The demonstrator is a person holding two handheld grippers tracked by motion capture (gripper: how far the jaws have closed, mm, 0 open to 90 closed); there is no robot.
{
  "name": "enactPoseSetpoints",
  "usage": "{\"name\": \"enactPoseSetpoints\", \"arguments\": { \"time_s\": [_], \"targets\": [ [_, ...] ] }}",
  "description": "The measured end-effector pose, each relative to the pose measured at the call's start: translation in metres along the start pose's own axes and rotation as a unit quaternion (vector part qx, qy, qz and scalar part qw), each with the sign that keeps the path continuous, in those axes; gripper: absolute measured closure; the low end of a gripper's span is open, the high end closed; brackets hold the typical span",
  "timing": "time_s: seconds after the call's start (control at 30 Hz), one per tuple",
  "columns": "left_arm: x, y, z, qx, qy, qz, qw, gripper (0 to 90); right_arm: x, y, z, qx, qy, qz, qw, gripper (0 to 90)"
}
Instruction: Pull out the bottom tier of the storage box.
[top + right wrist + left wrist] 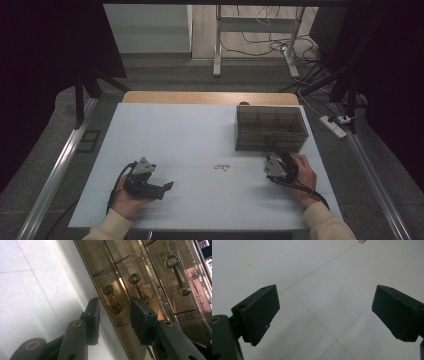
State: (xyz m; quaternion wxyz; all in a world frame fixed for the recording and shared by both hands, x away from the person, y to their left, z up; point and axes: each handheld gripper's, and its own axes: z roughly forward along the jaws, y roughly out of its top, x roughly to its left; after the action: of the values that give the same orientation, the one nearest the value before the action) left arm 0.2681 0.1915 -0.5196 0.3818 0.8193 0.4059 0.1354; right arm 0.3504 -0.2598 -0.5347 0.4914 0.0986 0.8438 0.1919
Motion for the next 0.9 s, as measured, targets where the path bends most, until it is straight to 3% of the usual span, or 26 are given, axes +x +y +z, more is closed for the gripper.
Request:
{"name": "enactPoseSetpoints", "arguments": {
  "time_s": [0.9],
  "targets": [
    [0.0004,-0.0003,-0.0007,-0.001,0.001,0.001,1.0,7.1,0.002,-0.0002,0.0094,0.009,-0.008,-0.018,0.9998,67.5]
  ]
}}
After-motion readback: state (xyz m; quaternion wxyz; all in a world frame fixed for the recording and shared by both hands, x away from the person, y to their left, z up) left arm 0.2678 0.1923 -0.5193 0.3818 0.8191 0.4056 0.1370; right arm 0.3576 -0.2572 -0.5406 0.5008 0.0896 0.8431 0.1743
